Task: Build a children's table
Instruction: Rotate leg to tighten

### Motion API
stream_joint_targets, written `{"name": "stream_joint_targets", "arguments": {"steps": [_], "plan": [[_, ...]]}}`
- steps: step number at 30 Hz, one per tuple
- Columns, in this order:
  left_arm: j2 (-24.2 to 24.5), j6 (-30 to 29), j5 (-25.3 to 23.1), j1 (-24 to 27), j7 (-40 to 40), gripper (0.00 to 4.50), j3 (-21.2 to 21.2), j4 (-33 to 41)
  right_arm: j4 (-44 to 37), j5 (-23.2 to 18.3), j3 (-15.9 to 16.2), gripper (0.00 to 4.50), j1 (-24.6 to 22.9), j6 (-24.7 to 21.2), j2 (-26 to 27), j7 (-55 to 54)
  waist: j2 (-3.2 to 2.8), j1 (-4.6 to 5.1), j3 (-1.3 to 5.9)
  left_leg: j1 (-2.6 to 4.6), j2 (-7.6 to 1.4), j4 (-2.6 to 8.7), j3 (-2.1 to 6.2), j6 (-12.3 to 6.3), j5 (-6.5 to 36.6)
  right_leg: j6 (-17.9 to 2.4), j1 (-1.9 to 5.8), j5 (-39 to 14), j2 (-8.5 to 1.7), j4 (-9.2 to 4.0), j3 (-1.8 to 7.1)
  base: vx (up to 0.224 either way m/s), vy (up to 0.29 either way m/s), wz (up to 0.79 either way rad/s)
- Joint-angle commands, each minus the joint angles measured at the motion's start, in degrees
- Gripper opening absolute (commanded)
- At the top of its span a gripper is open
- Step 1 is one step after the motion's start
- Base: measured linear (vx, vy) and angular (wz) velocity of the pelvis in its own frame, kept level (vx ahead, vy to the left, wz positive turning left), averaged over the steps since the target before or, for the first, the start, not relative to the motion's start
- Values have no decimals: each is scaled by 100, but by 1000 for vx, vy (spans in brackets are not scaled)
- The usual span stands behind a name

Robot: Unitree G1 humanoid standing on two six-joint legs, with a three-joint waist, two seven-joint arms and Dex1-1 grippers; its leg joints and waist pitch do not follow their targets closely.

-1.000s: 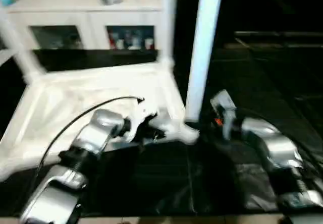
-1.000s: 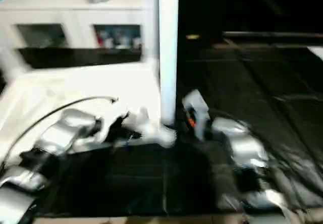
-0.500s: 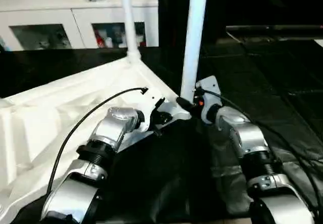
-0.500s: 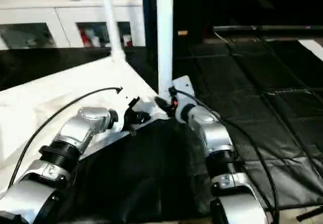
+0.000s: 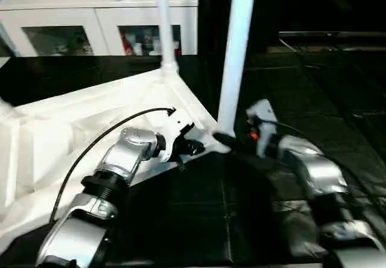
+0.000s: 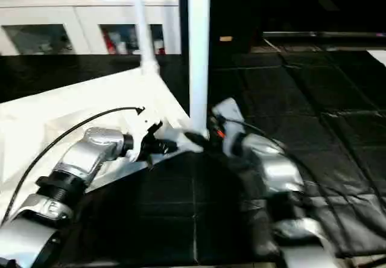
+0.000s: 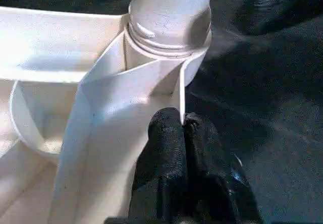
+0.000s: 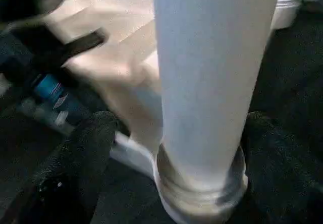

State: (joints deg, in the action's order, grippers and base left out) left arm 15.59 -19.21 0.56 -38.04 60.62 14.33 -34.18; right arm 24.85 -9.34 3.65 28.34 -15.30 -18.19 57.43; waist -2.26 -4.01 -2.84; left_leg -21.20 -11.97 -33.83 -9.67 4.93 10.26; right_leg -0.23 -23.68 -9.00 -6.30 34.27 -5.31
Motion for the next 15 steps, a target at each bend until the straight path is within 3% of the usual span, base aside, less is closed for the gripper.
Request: {"name": "stream_joint_targets", "arguments": {"steps": [1,9,15], "plan": [[90,263,144,-45,368,0,62,313,-108,-41,253,436,-72,138,-81,535,58,-39,434,15,-59,343,-40,-519,973,-1488,402,-817,-171,-321,210,0,0,0],[585,677,250,234,1536,0,411,711,-118,-357,384,436,-5,81,-734,1880,56,-155,432,27,-91,339,-55,-540,1026,-1523,370,-947,-164,-303,214,0,0,0],[817,858,218,436,1947,0,640,1005,-26,-357,535,436,52,257,-820,2332,83,-228,413,66,-107,362,-69,-392,1196,-1414,327,-1369,-175,-342,228,0,0,0]]}}
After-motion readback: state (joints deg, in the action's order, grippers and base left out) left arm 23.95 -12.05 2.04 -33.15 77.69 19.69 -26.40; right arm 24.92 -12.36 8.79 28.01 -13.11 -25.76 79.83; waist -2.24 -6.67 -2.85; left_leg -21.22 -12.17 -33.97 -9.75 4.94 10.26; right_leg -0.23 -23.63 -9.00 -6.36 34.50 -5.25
